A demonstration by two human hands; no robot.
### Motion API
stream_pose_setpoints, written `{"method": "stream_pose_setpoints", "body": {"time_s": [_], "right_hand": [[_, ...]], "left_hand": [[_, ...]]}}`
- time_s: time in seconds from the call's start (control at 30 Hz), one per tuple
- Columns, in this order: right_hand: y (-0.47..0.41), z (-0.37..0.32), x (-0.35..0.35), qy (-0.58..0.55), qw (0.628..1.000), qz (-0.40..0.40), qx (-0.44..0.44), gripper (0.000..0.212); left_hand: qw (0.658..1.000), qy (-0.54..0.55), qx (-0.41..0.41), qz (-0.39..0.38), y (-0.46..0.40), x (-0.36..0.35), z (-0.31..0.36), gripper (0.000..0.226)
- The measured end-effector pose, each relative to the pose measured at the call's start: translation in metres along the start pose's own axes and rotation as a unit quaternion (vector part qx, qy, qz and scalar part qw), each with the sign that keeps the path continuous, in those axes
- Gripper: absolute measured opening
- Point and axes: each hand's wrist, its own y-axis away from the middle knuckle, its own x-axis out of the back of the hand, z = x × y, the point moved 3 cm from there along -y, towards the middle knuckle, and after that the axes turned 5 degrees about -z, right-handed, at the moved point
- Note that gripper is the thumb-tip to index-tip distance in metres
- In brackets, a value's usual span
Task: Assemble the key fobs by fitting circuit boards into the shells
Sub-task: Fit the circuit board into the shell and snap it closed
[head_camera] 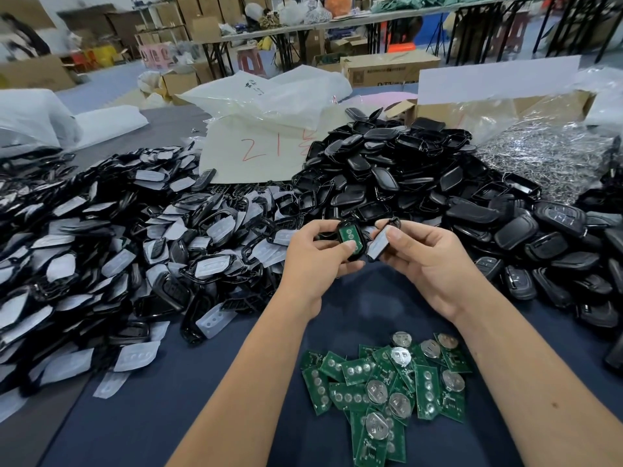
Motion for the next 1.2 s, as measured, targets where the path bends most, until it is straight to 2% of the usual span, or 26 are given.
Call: {"method": "stream_pose_setpoints", "body": {"time_s": [0.3,0.4,0.47,0.53,0.63,0.73,0.87,0.93,1.03,1.13,1.2], "right_hand": [[-0.002,0.002,0.002,0.012,1.0,0.02,-0.001,0.032],[-0.002,0.003,0.001,0.017,0.999,0.026,0.009,0.032],[-0.002,0.004,0.002,0.037,0.999,0.034,0.016,0.041],[-0.002,0.005,0.002,0.058,0.997,0.046,0.021,0.048],[-0.003,0.007,0.001,0.09,0.993,0.073,0.034,0.043],[-0.002,0.008,-0.001,0.103,0.99,0.089,0.045,0.034],[-0.002,0.009,-0.003,0.108,0.987,0.102,0.055,0.021],[-0.002,0.009,-0.003,0.118,0.985,0.106,0.066,0.019],[-0.003,0.01,-0.002,0.146,0.979,0.113,0.081,0.031],[-0.005,0.013,0.005,0.191,0.967,0.152,0.079,0.057],[-0.005,0.014,0.005,0.231,0.956,0.162,0.077,0.061]], "left_hand": [[1.0,0.009,0.001,-0.009,0.001,0.0,0.001,0.034],[1.0,0.004,-0.016,-0.005,0.002,-0.002,0.0,0.022],[0.998,-0.024,-0.051,-0.007,0.004,-0.002,0.001,0.011],[0.992,-0.079,-0.096,-0.01,0.006,-0.004,0.003,0.012],[0.973,-0.164,-0.163,-0.007,0.008,-0.009,0.004,0.026],[0.959,-0.208,-0.194,-0.007,0.009,-0.013,0.005,0.039],[0.948,-0.238,-0.212,-0.018,0.006,-0.014,0.001,0.016],[0.942,-0.256,-0.216,-0.027,0.007,-0.016,0.0,0.014],[0.931,-0.287,-0.222,-0.03,0.008,-0.018,0.002,0.016],[0.914,-0.327,-0.239,-0.026,0.01,-0.02,0.005,0.015],[0.906,-0.342,-0.247,-0.021,0.012,-0.02,0.006,0.011]]}}
